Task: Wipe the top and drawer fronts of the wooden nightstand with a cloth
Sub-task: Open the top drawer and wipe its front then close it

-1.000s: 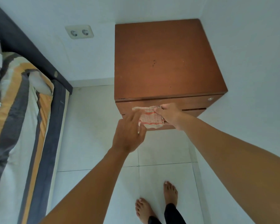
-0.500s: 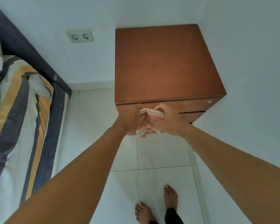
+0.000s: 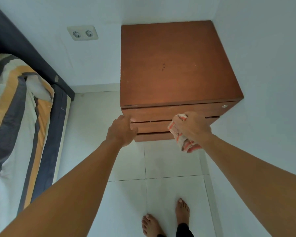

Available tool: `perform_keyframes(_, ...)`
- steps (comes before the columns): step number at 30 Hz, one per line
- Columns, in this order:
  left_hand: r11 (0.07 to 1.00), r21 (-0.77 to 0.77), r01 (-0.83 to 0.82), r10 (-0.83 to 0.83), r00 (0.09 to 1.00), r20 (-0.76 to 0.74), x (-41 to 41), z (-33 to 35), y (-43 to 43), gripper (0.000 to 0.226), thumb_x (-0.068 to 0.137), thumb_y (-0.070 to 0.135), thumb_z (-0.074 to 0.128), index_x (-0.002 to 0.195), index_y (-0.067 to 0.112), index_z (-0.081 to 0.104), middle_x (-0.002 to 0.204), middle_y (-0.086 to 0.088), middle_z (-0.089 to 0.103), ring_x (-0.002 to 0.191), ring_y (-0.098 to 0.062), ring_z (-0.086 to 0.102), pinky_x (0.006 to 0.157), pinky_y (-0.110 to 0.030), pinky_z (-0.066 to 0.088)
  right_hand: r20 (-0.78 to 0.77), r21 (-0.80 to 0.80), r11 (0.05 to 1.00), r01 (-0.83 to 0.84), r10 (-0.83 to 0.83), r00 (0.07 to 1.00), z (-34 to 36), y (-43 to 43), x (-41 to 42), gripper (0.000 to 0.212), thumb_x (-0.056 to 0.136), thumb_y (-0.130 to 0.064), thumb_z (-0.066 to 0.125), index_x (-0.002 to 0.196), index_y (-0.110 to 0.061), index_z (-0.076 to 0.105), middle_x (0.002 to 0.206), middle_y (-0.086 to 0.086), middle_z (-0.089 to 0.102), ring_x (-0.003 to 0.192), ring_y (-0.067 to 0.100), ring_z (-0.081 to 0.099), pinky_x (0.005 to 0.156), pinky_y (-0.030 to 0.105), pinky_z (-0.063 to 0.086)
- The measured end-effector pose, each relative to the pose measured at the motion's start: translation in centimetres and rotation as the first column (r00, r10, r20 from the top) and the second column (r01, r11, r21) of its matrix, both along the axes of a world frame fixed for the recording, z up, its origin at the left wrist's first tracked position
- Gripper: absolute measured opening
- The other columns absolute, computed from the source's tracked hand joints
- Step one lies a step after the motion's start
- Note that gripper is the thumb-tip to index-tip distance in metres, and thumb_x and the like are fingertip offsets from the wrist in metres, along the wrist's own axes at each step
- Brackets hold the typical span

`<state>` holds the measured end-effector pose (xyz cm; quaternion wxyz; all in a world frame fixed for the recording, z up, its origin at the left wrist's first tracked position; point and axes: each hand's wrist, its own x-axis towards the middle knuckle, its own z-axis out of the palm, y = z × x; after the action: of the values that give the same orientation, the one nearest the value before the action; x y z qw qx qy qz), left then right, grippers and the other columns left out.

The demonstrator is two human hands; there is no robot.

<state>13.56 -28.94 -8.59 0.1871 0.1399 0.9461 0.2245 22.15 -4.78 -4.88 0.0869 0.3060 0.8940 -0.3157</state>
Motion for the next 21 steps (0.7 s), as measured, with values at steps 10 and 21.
perform_keyframes(10,0.995,-0.098,0.006,-0.006,1.0,-0.001,-1.0,-1.7,1.4,0.089,0.095,0.048,0.054,0.155,0.051,-0.012,0.167,-0.016,-0.012,0.127,-0.045,0.048,0.097,-0.051,0.047,0.169,0.451,0.821,-0.349,0.306,0.937,-3.1,-0.3,-2.3,0.083,0.092,-0.075,0.039,0.161,-0.04,0.01,0.171,0.011,0.008,0.098,0.044,0.069,0.064,0.034,0.042)
perform_keyframes(21,0.995,0.04,-0.096,0.095,0.995,0.005,-1.8,-3.5,2.2,0.078,0.098,0.053,0.046,0.154,0.055,-0.009,0.167,-0.014,-0.01,0.119,-0.043,0.058,0.098,-0.051,0.051,0.058,0.446,0.824,-0.35,0.363,0.93,-5.5,0.5,-2.2,0.085,0.092,-0.074,0.042,0.161,-0.037,0.008,0.17,0.011,0.006,0.116,0.045,0.063,0.072,0.044,0.058)
